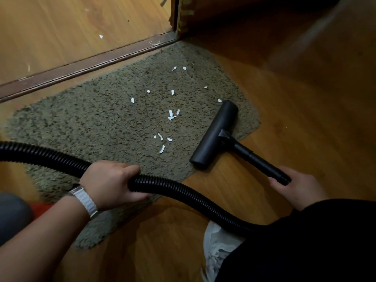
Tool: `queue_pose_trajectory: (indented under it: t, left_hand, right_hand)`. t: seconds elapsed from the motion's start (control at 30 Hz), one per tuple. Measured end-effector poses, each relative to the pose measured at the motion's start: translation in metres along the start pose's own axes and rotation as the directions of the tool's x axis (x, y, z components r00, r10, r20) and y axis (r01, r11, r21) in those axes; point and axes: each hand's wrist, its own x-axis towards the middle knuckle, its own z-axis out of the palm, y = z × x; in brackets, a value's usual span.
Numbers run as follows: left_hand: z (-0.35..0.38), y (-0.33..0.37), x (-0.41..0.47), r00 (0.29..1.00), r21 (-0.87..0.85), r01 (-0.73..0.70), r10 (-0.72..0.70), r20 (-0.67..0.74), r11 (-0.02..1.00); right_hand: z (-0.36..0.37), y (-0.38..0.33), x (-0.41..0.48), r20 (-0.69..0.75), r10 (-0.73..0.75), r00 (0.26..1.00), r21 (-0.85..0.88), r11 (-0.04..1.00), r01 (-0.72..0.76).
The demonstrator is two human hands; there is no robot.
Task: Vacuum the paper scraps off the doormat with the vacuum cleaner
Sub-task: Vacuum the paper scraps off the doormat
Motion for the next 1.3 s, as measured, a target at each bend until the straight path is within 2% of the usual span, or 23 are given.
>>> queue_pose_trajectory:
  t: [0.1, 0.27, 0.33, 0.4, 0.53, 0.6, 0.7, 0.83, 0.97, 1.03, 1.17, 1.3]
  left_hand:
    - [0.002, -0.002, -0.002, 0.999, -0.014, 0.039, -0.038, 0.006, 0.999]
    - [0.000, -0.005, -0.002, 0.995, -0.042, 0.101, -0.101, -0.006, 0.994]
    - [-0.003, -0.004, -0.002, 0.994, -0.047, 0.109, -0.110, -0.016, 0.993]
    - [-0.004, -0.003, -0.003, 0.994, -0.052, 0.108, -0.109, -0.016, 0.993]
    - [-0.002, -0.004, -0.005, 0.994, -0.049, 0.109, -0.110, -0.013, 0.993]
    - [-0.001, -0.003, -0.004, 0.993, -0.046, 0.112, -0.113, -0.017, 0.993]
    - [-0.002, -0.003, -0.002, 0.994, -0.039, 0.108, -0.109, -0.015, 0.993]
    - [-0.001, -0.003, -0.005, 0.995, -0.031, 0.097, -0.096, 0.029, 0.995]
    - [0.000, -0.004, -0.007, 0.995, -0.015, 0.089, -0.088, 0.036, 0.996]
    - [0.001, -0.005, -0.007, 0.995, -0.015, 0.088, -0.087, 0.042, 0.996]
    - [0.001, -0.005, -0.008, 0.995, -0.012, 0.087, -0.086, 0.054, 0.996]
    - [0.001, -0.005, -0.008, 0.995, -0.018, 0.088, -0.087, 0.045, 0.996]
  right_hand:
    - [0.005, -0.007, -0.004, 0.023, -0.033, 0.999, -0.038, 0.999, 0.034]
    - [0.008, -0.038, 0.002, 0.026, -0.206, 0.978, -0.088, 0.974, 0.207]
    - [0.007, -0.044, 0.005, 0.024, -0.230, 0.973, -0.101, 0.968, 0.231]
    - [0.004, -0.042, 0.003, -0.002, -0.194, 0.981, -0.082, 0.978, 0.193]
    - [-0.005, -0.021, -0.002, -0.073, -0.007, 0.997, -0.019, 1.000, 0.006]
    - [-0.009, -0.009, -0.004, -0.066, 0.050, 0.997, -0.001, 0.999, -0.050]
    - [-0.011, -0.003, -0.007, -0.006, 0.050, 0.999, -0.026, 0.998, -0.050]
    - [-0.006, -0.021, -0.009, 0.074, -0.011, 0.997, -0.164, 0.986, 0.023]
    - [0.004, -0.045, -0.013, 0.035, -0.246, 0.969, -0.308, 0.919, 0.245]
    - [0.007, -0.055, -0.013, 0.040, -0.306, 0.951, -0.377, 0.877, 0.298]
    - [0.012, -0.057, -0.012, 0.009, -0.347, 0.938, -0.457, 0.833, 0.313]
    - [0.011, -0.042, -0.014, -0.093, -0.281, 0.955, -0.431, 0.876, 0.216]
